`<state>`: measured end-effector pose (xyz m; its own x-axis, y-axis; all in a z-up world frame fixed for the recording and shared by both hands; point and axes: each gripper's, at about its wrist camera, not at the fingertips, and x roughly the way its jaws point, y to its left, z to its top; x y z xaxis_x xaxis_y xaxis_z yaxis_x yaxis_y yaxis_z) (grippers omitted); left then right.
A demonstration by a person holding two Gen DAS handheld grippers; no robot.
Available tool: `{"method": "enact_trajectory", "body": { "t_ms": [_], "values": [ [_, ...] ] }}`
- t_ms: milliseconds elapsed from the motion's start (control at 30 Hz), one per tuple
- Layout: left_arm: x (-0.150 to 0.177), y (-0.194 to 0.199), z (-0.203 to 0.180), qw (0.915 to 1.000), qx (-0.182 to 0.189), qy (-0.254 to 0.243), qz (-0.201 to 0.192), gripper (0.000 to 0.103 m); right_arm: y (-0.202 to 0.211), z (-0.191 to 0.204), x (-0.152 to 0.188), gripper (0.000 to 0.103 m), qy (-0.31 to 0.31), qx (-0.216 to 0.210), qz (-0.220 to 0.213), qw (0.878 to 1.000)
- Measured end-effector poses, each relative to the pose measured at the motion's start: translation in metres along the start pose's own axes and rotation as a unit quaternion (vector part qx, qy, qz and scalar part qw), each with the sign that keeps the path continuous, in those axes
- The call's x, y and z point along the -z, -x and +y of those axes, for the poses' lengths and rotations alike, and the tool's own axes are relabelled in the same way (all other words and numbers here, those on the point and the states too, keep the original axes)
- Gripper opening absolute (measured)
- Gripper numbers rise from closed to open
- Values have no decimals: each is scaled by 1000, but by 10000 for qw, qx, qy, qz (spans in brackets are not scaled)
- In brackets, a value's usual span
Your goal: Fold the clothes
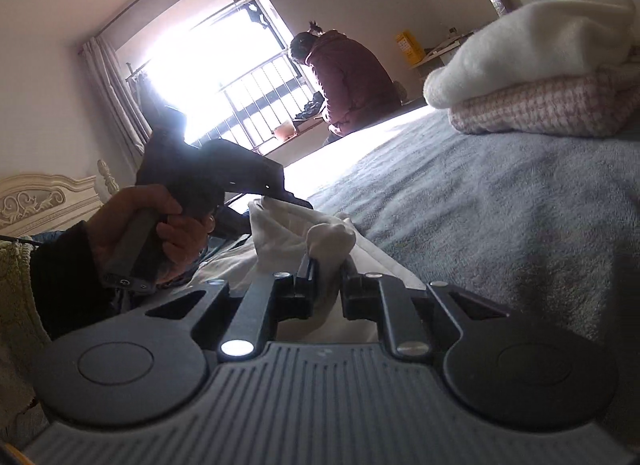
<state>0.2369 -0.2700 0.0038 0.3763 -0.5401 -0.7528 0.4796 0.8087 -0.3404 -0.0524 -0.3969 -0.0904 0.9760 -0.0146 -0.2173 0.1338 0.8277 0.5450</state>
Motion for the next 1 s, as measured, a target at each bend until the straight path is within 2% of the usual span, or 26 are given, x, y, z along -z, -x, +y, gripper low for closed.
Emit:
{"method": "enact_trajectory", "body": {
  "t_ms": [67,200,300,433,467,533,600,700,767,800,833,867,900,1000],
  "values": [
    [5,22,0,9995,247,-95,-194,59,-5,-19,6,11,-463,-62,178,9987],
    [31,86,-5,9951,409,-678,-599,62,-11,-46,9,11,-1355,-288,323,9898],
    [73,135,-10,9864,323,-1384,-823,73,-13,-55,10,11,-1799,-433,414,9819],
    [144,174,-7,9758,-84,-2017,-845,74,-19,-65,5,15,-2329,-665,645,9681],
    [162,180,-5,9735,-190,-2111,-865,74,-21,-67,3,18,-2419,-721,719,9650],
    [193,190,1,9698,-336,-2230,-930,74,-20,-60,-4,27,-2296,-775,865,9663],
    [218,194,6,9677,-456,-2274,-987,74,-22,-52,-11,40,-2153,-791,1031,9679],
    [243,184,8,9642,-773,-2361,-924,74,-31,-41,-19,46,-1939,-785,1253,9698],
    [250,173,7,9598,-1017,-2434,-963,71,-39,-34,-23,43,-1730,-638,1393,9729],
    [252,168,7,9581,-1106,-2446,-1002,69,-42,-31,-26,37,-1634,-532,1410,9750],
    [254,164,8,9578,-1149,-2422,-1041,59,-43,-27,-29,23,-1519,-420,1408,9774],
    [255,160,10,9593,-1111,-2357,-1088,51,-42,-24,-31,20,-1406,-333,1390,9797],
    [257,158,13,9603,-1072,-2302,-1159,51,-39,-23,-32,15,-1347,-285,1358,9811],
    [264,154,14,9550,-1185,-2347,-1375,38,-38,-19,-36,13,-1166,-172,1308,9844]
  ]
}}
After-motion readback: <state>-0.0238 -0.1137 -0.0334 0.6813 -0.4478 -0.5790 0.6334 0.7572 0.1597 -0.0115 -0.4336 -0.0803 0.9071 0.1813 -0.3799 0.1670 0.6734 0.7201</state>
